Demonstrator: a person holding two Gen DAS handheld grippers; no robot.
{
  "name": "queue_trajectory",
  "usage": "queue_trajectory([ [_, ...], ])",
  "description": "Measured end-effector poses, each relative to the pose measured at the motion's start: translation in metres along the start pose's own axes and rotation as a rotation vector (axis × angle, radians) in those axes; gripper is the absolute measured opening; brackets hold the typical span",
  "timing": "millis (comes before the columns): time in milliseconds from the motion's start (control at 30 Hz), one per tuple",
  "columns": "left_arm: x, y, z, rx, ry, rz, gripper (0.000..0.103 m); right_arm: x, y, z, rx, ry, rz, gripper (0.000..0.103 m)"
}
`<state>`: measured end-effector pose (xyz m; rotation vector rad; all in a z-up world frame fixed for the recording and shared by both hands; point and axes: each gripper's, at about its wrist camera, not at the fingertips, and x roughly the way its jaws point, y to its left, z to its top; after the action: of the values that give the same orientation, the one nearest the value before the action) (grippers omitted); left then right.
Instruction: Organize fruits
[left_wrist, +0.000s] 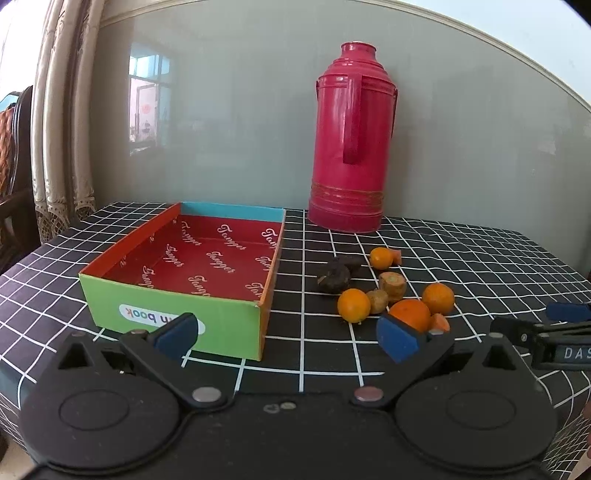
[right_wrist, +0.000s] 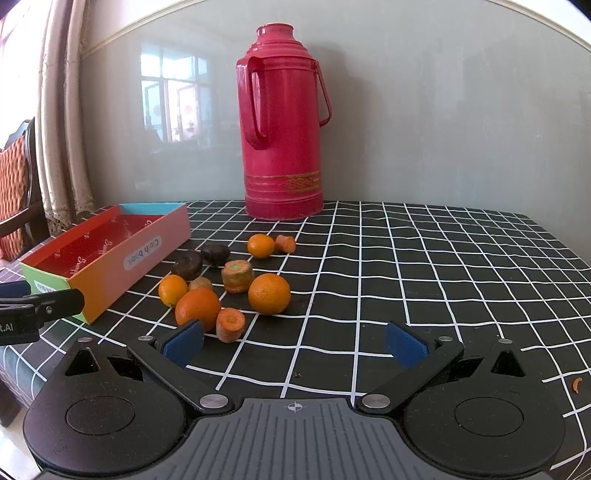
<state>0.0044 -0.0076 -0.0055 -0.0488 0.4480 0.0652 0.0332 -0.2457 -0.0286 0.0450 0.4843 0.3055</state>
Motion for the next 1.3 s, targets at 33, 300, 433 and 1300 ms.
queue_trajectory([
  [33, 0.0001, 0.0000, -0.0001, -0.001, 0.000, -0.002, 0.097, 0.0000, 0.0001, -0.0001, -0.001, 0.000, -0.001, 0.103],
  [300, -0.0007, 0.0000, -0.0004, 0.005, -0.002, -0.001, 0.097, 0.0000, -0.0001, -0.0004, 0.001, -0.001, -0.002, 0.103],
  [433, -0.0006, -0.0001, -0.0003, 0.006, -0.002, -0.003, 0.097, -0.0003, 0.0001, -0.0004, 0.002, -0.001, -0.003, 0.103],
  [1300, -0.0006, -0.0013, -0.0013, 0.008, -0.003, -0.009, 0.097, -0.0006, -0.0005, -0.0003, 0.005, 0.002, -0.004, 0.103],
])
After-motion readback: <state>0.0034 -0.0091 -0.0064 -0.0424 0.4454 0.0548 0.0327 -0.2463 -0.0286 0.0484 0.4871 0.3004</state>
